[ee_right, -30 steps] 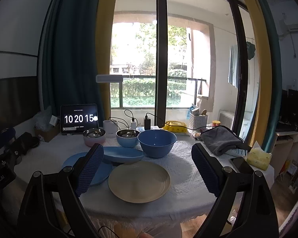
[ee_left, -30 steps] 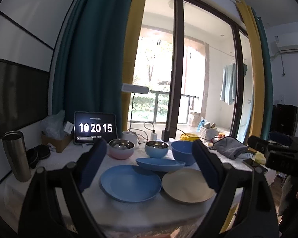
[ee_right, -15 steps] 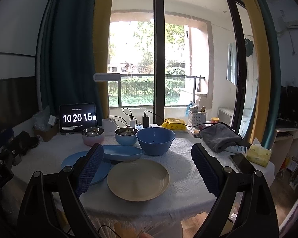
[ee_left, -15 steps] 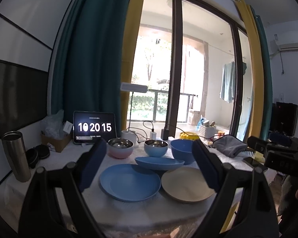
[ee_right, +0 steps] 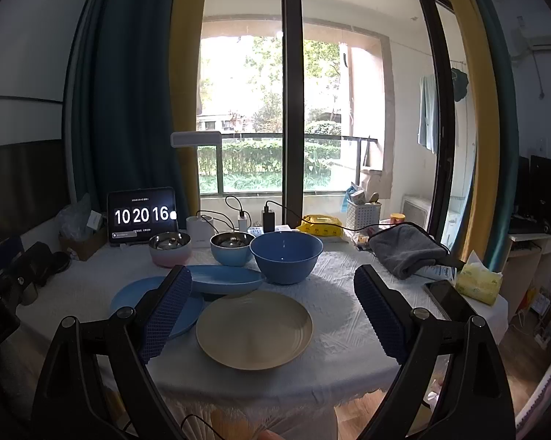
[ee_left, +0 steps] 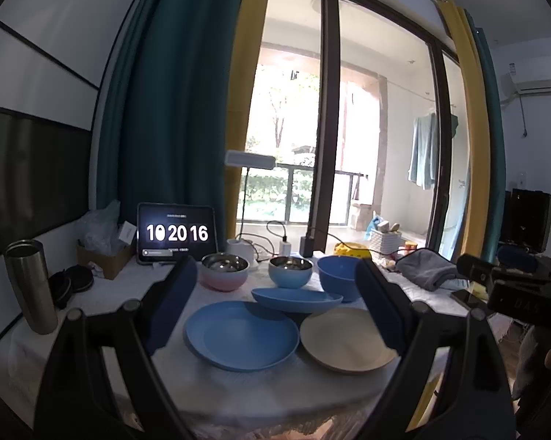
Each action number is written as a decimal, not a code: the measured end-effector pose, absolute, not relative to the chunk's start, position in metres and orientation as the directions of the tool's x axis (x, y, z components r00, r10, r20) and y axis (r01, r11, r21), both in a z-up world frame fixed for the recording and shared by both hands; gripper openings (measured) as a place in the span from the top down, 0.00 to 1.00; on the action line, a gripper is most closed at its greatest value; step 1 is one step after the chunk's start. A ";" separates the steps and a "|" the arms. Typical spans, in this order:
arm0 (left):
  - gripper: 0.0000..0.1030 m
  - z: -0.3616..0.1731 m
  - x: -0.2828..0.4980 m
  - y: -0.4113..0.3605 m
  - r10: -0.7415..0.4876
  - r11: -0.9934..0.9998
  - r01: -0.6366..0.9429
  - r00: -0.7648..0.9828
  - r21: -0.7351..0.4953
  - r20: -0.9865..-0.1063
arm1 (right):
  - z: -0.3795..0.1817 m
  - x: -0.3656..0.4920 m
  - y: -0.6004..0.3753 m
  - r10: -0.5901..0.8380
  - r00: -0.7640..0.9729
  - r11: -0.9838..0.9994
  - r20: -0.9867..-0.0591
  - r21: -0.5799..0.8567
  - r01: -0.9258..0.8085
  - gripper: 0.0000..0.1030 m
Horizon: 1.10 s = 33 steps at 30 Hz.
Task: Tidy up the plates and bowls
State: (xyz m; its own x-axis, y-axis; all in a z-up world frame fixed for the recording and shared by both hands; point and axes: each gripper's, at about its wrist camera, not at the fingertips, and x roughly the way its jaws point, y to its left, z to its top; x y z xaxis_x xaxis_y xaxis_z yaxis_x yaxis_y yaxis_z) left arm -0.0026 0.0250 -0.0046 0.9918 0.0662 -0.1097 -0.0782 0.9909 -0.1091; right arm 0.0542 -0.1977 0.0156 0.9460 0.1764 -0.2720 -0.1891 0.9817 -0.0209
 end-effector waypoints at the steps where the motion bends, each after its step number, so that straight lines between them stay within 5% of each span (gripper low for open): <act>1: 0.14 -0.004 -0.002 0.025 0.067 0.991 -0.079 0.992 -0.109 -0.110 | 0.015 0.054 -0.197 0.176 0.946 0.982 -0.272 -0.021 -0.189 0.10; 33: 0.14 -0.004 -0.003 0.028 0.063 0.991 -0.075 0.992 -0.113 -0.110 | 0.010 0.058 -0.200 0.176 0.942 0.983 -0.287 -0.007 -0.186 0.10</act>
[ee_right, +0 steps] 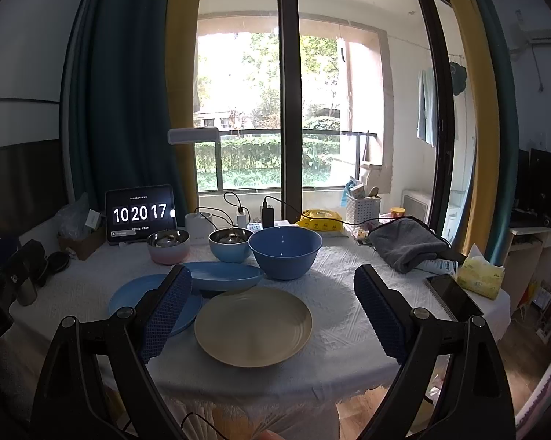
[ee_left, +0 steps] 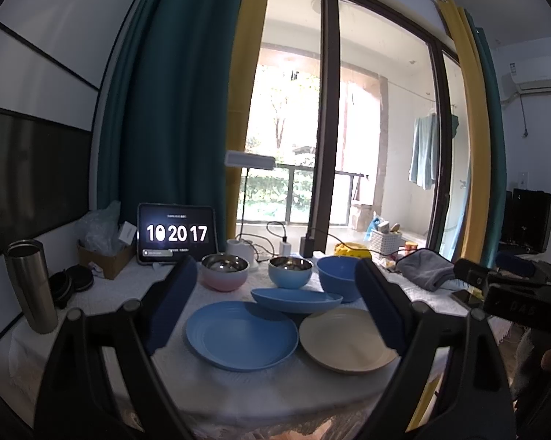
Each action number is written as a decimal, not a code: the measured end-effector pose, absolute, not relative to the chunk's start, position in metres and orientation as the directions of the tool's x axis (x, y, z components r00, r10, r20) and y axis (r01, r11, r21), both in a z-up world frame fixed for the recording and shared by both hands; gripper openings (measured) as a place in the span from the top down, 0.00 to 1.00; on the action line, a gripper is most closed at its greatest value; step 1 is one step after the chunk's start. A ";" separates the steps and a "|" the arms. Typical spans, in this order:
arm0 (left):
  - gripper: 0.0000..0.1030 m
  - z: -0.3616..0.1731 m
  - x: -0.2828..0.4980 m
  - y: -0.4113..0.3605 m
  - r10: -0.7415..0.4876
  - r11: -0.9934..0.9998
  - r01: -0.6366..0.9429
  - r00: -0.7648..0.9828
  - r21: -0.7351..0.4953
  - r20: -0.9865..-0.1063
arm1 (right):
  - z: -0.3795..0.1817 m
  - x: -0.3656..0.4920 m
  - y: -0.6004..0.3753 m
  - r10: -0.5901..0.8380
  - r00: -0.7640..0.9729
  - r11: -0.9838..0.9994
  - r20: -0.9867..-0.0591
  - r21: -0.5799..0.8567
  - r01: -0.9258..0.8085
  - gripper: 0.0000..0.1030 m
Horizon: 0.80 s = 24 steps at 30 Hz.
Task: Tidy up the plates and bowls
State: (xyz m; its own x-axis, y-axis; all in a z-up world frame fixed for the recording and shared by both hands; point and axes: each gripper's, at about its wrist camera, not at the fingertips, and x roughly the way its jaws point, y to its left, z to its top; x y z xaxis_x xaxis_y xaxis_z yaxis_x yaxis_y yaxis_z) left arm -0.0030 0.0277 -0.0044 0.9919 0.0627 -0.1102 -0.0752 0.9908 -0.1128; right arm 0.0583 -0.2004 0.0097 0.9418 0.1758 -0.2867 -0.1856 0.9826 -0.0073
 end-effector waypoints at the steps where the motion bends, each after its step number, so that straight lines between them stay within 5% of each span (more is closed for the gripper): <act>1: 0.14 -0.004 -0.003 0.027 0.062 0.991 -0.074 0.992 -0.113 -0.111 | 0.009 0.059 -0.201 0.176 0.941 0.983 -0.289 -0.007 -0.186 0.10; 24: 0.14 -0.021 0.091 0.026 0.070 0.989 -0.102 0.961 -0.107 -0.267 | -0.015 0.135 -0.202 0.193 0.905 0.980 -0.379 0.031 -0.195 0.10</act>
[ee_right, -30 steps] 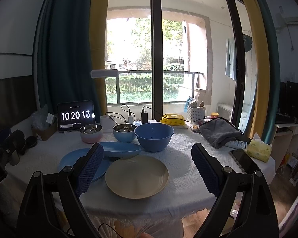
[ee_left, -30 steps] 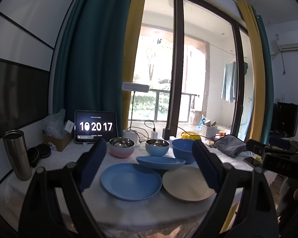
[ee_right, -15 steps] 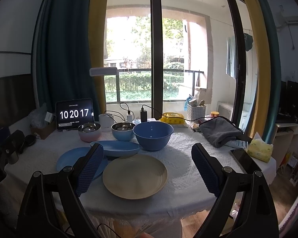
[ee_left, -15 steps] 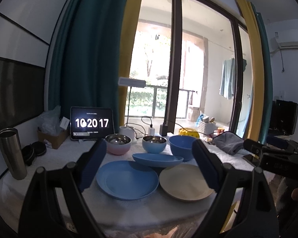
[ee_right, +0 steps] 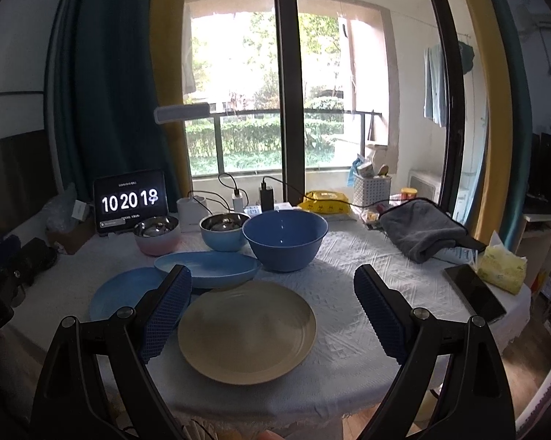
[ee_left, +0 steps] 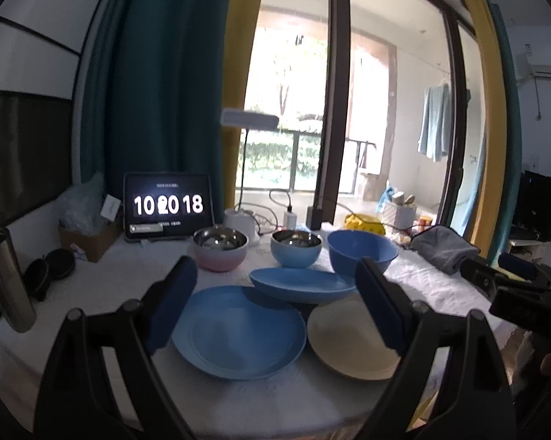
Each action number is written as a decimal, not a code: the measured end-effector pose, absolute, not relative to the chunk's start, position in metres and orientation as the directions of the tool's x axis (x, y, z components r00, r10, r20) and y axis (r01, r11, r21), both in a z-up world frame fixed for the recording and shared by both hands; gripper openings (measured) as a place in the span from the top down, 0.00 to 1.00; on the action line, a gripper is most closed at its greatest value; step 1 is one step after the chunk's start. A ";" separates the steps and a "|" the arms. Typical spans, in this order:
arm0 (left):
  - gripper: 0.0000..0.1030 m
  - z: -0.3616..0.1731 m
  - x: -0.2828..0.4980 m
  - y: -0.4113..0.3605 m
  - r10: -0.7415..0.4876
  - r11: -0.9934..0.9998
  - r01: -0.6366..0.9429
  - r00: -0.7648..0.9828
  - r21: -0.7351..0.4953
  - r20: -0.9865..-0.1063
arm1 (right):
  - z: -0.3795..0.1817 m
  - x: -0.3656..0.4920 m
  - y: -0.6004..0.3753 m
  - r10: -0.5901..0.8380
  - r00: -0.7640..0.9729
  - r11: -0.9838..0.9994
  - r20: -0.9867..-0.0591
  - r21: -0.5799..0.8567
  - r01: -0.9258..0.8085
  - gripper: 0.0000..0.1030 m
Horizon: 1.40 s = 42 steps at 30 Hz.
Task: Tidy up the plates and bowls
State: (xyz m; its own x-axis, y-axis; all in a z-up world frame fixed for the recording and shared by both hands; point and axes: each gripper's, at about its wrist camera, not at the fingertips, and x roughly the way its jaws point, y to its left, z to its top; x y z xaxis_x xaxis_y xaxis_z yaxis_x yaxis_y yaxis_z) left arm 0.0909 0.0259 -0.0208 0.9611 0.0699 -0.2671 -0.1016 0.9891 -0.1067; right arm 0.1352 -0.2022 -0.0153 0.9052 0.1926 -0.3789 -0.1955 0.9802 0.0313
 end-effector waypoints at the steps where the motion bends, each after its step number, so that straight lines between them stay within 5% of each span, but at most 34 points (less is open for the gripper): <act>1: 0.14 -0.022 0.099 0.027 0.064 0.989 -0.099 0.957 -0.111 -0.284 | -0.017 0.141 -0.202 0.192 0.901 0.980 -0.388 0.034 -0.194 0.10; 18: 0.14 -0.049 0.207 0.027 0.037 0.990 -0.094 0.889 -0.103 -0.456 | -0.054 0.238 -0.204 0.235 0.833 0.972 -0.501 0.113 -0.206 0.12; 35: 0.15 -0.089 0.296 0.068 0.034 0.970 -0.171 0.797 -0.171 -0.604 | -0.091 0.322 -0.175 0.349 0.733 0.937 -0.584 0.232 -0.261 0.26; 42: 0.24 -0.106 0.320 0.074 -0.006 0.963 -0.175 0.745 -0.204 -0.668 | -0.104 0.348 -0.170 0.383 0.689 0.923 -0.615 0.294 -0.250 0.34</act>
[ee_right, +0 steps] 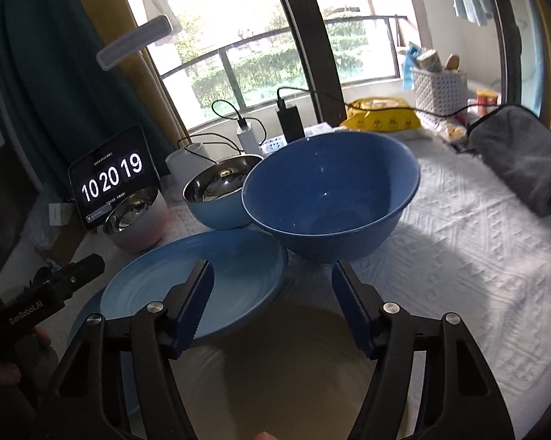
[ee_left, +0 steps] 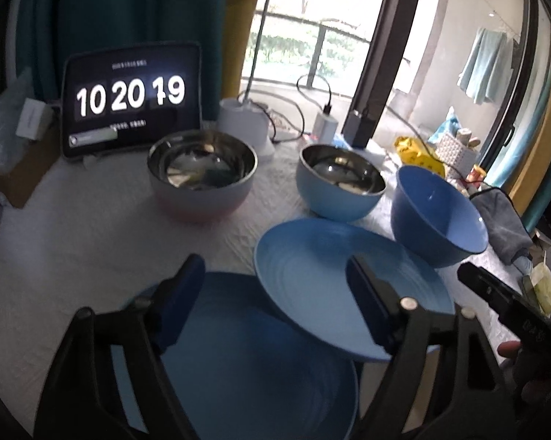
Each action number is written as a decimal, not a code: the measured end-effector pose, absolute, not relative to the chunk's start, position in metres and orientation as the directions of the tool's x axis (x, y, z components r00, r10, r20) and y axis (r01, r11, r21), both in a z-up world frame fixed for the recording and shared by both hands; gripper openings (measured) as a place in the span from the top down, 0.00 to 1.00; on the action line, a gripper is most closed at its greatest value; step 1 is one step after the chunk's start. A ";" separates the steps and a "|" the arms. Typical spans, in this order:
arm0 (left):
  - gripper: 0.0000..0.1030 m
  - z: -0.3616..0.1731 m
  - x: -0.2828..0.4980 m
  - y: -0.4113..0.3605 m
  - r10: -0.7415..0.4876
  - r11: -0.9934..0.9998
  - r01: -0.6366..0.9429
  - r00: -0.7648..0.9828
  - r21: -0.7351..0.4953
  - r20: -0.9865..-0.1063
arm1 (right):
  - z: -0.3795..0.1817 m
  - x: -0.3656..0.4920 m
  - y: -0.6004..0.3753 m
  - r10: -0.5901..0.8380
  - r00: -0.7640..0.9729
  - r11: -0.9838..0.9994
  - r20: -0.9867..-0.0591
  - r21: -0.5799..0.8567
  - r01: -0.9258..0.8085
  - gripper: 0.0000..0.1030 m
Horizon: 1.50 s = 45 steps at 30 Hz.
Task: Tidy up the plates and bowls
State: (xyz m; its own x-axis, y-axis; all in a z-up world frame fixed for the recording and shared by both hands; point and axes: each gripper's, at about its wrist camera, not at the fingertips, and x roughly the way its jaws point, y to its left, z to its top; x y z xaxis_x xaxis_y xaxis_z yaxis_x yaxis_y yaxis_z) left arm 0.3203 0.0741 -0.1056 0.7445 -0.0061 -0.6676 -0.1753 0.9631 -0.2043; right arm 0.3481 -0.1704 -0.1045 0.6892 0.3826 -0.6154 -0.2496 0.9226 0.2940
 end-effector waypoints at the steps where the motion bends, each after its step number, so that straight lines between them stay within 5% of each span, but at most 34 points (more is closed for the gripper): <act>1: 0.25 -0.108 0.323 0.075 -0.013 0.962 -0.175 0.737 -0.209 -0.675 | -0.106 0.351 -0.170 0.390 0.681 0.919 -0.619 0.309 -0.245 0.39; 17: 0.58 -0.124 0.339 0.064 -0.032 0.961 -0.185 0.660 -0.204 -0.751 | -0.132 0.373 -0.162 0.436 0.588 0.894 -0.681 0.401 -0.199 0.63; 45: 0.61 -0.100 0.303 0.056 -0.024 0.964 -0.174 0.698 -0.201 -0.716 | -0.113 0.348 -0.159 0.419 0.609 0.905 -0.674 0.368 -0.214 0.66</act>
State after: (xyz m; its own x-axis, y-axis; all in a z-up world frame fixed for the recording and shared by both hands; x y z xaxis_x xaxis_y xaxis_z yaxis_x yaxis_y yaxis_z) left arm 0.3033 0.0556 -0.1000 0.6977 -0.0237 -0.7160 -0.1738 0.9640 -0.2014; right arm 0.3476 -0.1593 -0.1130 0.6086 0.4185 -0.6741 -0.2141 0.9047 0.3684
